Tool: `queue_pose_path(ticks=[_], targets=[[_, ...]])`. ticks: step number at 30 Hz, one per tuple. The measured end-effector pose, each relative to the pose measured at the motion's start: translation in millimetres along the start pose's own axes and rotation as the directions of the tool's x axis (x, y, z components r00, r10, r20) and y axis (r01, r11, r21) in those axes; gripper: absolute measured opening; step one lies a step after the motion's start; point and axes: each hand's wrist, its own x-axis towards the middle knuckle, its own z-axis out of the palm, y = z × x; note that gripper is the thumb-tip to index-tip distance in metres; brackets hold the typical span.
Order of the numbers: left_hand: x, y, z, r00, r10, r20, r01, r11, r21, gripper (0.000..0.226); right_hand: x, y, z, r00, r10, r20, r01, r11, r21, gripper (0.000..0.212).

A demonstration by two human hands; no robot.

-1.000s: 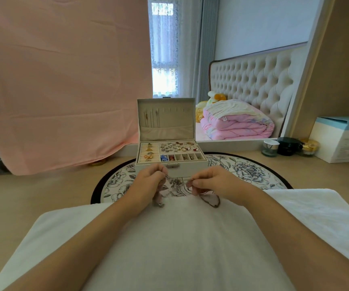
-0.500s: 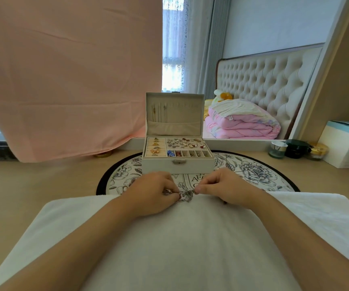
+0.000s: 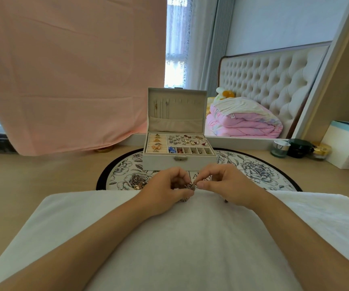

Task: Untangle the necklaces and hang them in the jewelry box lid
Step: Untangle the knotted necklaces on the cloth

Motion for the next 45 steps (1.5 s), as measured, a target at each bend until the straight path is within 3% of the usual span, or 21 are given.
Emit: queue_pose_path(ticks=[6,12,18,21,27,33,39,45], targets=[[0,-3,1,0.997,0.001,-0.079,-0.007,0.997,-0.076,0.027,0,1,-2,1.0,0.02,-0.009,-0.021,0.998,-0.054,0.019],[0,-1,1,0.994,0.022,-0.103,-0.031,0.996,-0.085,0.031,-2,-6,4,1.0,0.009,-0.007,-0.009,1.0,0.005,0.007],[-2,3,1,0.999,-0.011,-0.043,0.008,0.997,-0.081,0.035,-1,-9,12,0.996,0.005,-0.085,-0.012,0.997,-0.081,0.012],[0,3,-3,0.994,-0.103,-0.031,0.093,0.965,-0.246,0.022,1,-4,6,0.992,0.025,-0.125,-0.027,1.0,-0.009,0.007],[3,6,-3,0.986,-0.137,-0.096,0.1,0.941,-0.323,0.012,1,2,9,0.994,0.075,-0.074,-0.075,0.997,0.01,0.007],[6,7,-10,0.993,-0.047,-0.111,0.015,0.96,-0.279,0.009,-1,-4,5,0.992,0.124,-0.006,-0.123,0.985,0.122,0.005],[4,9,-8,0.993,-0.056,-0.108,0.022,0.957,-0.289,0.007,1,-6,6,0.993,0.114,-0.019,-0.108,0.975,0.196,0.015],[4,14,-5,0.983,-0.169,-0.066,0.112,0.852,-0.511,0.017,0,-10,8,0.991,0.134,0.016,-0.133,0.949,0.285,0.018]])
